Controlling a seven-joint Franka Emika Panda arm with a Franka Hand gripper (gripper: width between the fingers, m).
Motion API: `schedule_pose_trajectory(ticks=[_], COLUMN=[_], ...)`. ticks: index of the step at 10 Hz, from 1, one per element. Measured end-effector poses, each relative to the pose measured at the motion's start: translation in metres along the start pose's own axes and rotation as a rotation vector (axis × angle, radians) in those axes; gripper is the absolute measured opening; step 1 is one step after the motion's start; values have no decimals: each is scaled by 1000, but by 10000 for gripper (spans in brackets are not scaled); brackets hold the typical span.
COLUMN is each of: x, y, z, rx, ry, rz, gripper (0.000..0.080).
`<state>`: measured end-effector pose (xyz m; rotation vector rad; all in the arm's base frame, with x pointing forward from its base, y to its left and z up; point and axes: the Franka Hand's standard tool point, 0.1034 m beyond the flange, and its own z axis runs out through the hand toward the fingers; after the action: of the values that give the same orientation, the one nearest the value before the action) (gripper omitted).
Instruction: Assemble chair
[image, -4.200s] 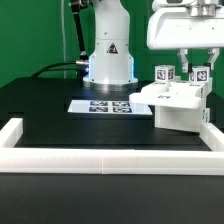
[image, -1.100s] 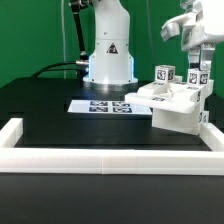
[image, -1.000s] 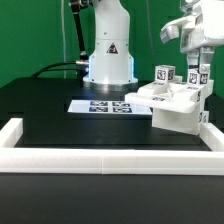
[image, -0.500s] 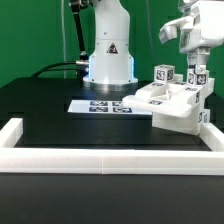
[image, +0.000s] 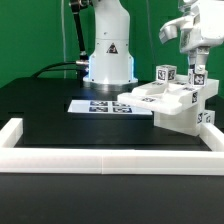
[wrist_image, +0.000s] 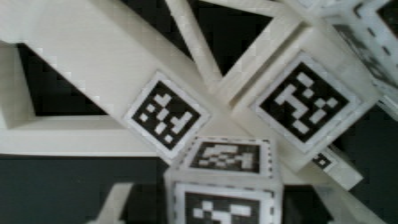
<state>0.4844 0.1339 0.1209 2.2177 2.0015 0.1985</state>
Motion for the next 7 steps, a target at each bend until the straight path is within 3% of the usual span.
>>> schedule_pose_trajectory(ticks=[7], x=[0], y=[0], z=[0], rx=[1], ry=[1], rz=[457], gripper=[290])
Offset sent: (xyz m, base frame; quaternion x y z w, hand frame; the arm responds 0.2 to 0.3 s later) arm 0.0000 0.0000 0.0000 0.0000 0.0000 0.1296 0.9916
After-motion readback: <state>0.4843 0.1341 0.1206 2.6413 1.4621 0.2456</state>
